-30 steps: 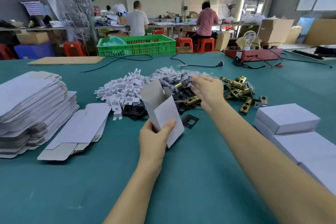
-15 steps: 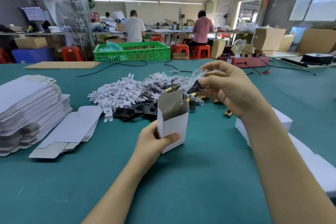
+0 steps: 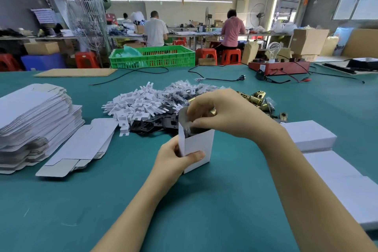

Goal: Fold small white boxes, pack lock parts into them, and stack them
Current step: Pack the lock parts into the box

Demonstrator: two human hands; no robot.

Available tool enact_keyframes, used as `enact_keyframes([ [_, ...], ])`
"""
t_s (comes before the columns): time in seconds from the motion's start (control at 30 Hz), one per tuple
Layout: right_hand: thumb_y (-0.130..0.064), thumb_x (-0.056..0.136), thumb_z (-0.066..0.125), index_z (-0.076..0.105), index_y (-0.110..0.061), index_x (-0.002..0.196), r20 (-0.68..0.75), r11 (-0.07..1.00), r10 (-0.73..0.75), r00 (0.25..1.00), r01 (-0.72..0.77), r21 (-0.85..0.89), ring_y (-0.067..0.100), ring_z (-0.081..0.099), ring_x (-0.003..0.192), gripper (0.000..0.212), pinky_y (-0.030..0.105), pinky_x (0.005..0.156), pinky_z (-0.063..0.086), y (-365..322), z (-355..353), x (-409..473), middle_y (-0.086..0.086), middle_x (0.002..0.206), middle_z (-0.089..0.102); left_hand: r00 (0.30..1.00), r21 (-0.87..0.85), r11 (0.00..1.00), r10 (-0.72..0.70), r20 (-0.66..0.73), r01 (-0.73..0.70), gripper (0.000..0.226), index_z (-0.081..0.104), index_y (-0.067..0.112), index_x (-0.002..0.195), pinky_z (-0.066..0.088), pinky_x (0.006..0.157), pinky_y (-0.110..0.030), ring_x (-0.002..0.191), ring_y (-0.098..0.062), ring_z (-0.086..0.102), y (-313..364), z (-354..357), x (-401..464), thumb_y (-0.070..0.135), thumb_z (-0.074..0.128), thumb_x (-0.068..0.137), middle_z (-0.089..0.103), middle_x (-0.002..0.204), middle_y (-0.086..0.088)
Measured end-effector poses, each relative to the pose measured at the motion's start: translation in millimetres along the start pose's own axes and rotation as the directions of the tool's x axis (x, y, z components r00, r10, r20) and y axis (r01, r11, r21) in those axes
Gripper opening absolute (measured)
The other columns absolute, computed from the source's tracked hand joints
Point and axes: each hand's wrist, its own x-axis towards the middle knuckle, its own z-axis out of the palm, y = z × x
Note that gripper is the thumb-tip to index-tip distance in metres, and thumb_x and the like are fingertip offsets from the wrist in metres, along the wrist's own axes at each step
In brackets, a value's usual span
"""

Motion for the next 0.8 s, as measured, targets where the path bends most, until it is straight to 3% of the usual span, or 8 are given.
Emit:
enact_keyframes([
  [0.1, -0.016, 0.084, 0.071, 0.073, -0.018, 0.097, -0.049, 0.999, 0.021, 0.999, -0.020, 0.036, 0.005, 0.063, 0.080, 0.014, 0.010, 0.067, 0.044, 4, -3, -1, -0.004, 0.088, 0.072, 1.000, -0.027, 1.000, -0.010, -0.005, 0.010, 0.035, 0.073, 0.037, 0.097, 0.057, 0.079, -0.029, 0.093, -0.016, 0.070, -1, -1, 0, 0.024, 0.079, 0.065, 0.076, 0.098, 0.005],
  [0.17, -0.015, 0.085, 0.068, 0.073, -0.015, 0.093, -0.155, 0.997, 0.041, 0.987, -0.031, 0.064, 0.004, 0.064, 0.076, 0.009, 0.013, 0.068, 0.046, 9, -5, -1, -0.004, 0.082, 0.072, 1.000, -0.061, 0.998, -0.007, 0.004, 0.007, 0.033, 0.074, 0.035, 0.098, 0.058, 0.079, -0.029, 0.094, -0.017, 0.071, -1, -2, 0, 0.022, 0.078, 0.067, 0.076, 0.100, 0.003],
  [0.27, -0.018, 0.088, 0.065, 0.072, -0.015, 0.089, -0.361, 0.986, 0.132, 0.923, -0.083, 0.148, 0.002, 0.062, 0.071, 0.008, 0.018, 0.068, 0.047, 18, -5, 0, -0.007, 0.078, 0.070, 0.999, -0.166, 0.986, -0.011, 0.033, 0.016, 0.035, 0.073, 0.023, 0.105, 0.058, 0.080, -0.029, 0.099, -0.022, 0.071, -1, -3, -1, 0.018, 0.077, 0.071, 0.075, 0.106, -0.003],
  [0.37, -0.028, 0.088, 0.066, 0.068, -0.017, 0.095, -0.417, 0.935, 0.274, 0.867, -0.138, 0.327, 0.007, 0.064, 0.081, 0.013, 0.022, 0.074, 0.051, 23, 5, -3, -0.005, 0.086, 0.069, 0.997, -0.199, 0.980, -0.017, 0.069, 0.031, 0.044, 0.067, 0.016, 0.115, 0.057, 0.088, -0.036, 0.105, -0.026, 0.069, -2, -3, 0, 0.016, 0.076, 0.072, 0.073, 0.111, -0.007],
  [0.47, -0.024, 0.084, 0.072, 0.063, -0.014, 0.094, -0.469, 0.965, 0.197, 0.861, -0.087, 0.247, 0.012, 0.058, 0.087, 0.017, 0.021, 0.075, 0.046, 20, 25, -7, -0.002, 0.093, 0.063, 0.997, -0.210, 0.977, -0.010, 0.080, 0.027, 0.047, 0.065, 0.016, 0.118, 0.057, 0.087, -0.034, 0.106, -0.025, 0.069, -3, -3, 1, 0.016, 0.076, 0.073, 0.073, 0.113, -0.006],
  [0.57, -0.026, 0.079, 0.076, 0.054, -0.016, 0.094, -0.451, 0.974, 0.171, 0.876, -0.081, 0.213, 0.012, 0.048, 0.095, 0.028, 0.017, 0.076, 0.038, 16, 45, -6, -0.001, 0.100, 0.053, 0.996, -0.222, 0.975, -0.003, 0.086, 0.022, 0.046, 0.065, 0.014, 0.117, 0.056, 0.082, -0.030, 0.103, -0.024, 0.069, -3, -3, 2, 0.015, 0.076, 0.072, 0.073, 0.110, -0.008],
  [0.67, -0.032, 0.074, 0.079, 0.041, -0.020, 0.097, -0.380, 0.912, 0.340, 0.860, -0.202, 0.357, 0.014, 0.044, 0.095, 0.046, 0.016, 0.071, 0.035, 13, 66, -3, -0.003, 0.101, 0.045, 0.994, -0.177, 0.984, 0.004, 0.106, 0.015, 0.041, 0.063, 0.009, 0.111, 0.052, 0.084, -0.032, 0.098, -0.022, 0.067, -3, -1, 2, 0.014, 0.075, 0.072, 0.072, 0.108, -0.013],
  [0.8, -0.026, 0.074, 0.077, 0.028, -0.028, 0.099, -0.278, 0.713, 0.539, 0.795, -0.254, 0.654, 0.021, 0.053, 0.104, 0.055, 0.035, 0.080, 0.049, 9, 83, -1, 0.004, 0.110, 0.050, 0.992, -0.153, 0.988, 0.023, 0.123, -0.004, 0.041, 0.062, 0.009, 0.111, 0.049, 0.087, -0.034, 0.096, -0.018, 0.065, -4, -1, 3, 0.014, 0.075, 0.072, 0.071, 0.107, -0.016],
])
